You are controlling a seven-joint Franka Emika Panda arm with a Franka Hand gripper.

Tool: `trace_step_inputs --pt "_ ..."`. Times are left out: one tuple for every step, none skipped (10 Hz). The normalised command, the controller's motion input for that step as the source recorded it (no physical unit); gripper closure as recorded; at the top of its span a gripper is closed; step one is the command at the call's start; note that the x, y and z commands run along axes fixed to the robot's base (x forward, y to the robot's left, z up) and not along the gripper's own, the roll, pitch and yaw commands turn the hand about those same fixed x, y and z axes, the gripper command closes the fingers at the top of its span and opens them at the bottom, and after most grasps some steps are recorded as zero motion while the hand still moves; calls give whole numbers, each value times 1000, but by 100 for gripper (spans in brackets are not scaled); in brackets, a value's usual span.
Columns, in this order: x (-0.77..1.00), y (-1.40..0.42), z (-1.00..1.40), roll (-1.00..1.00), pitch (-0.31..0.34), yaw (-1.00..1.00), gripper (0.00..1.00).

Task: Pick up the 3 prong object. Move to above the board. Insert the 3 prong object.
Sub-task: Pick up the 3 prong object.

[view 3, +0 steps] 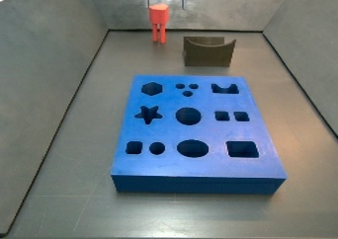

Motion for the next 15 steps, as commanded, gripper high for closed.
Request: trace_step_inputs --pt "0 26 0 0 0 0 0" --pt "0 260 0 -60 -54 234 0" --pt "0 431 -63 -9 -157 523 0" --pt "-100 460 -146 0 -223 594 0" --pt "-23 460 -166 0 -274 571 0" --pt "0 443 -169 0 -240 551 0" --pt "0 451 -240 57 -246 543 0" --pt "0 437 -300 80 -243 563 0" --pt "0 423 -320 54 -286 629 0" --pt "0 403 -331 3 -260 609 0" --pt "0 366 -440 71 -251 631 0" --pt "0 354 -509 97 -286 603 0" --pt "-11 263 -540 71 -329 517 0" --pt "0 43 0 -9 6 0 0" --pt "0 0 0 0 0 0 100"
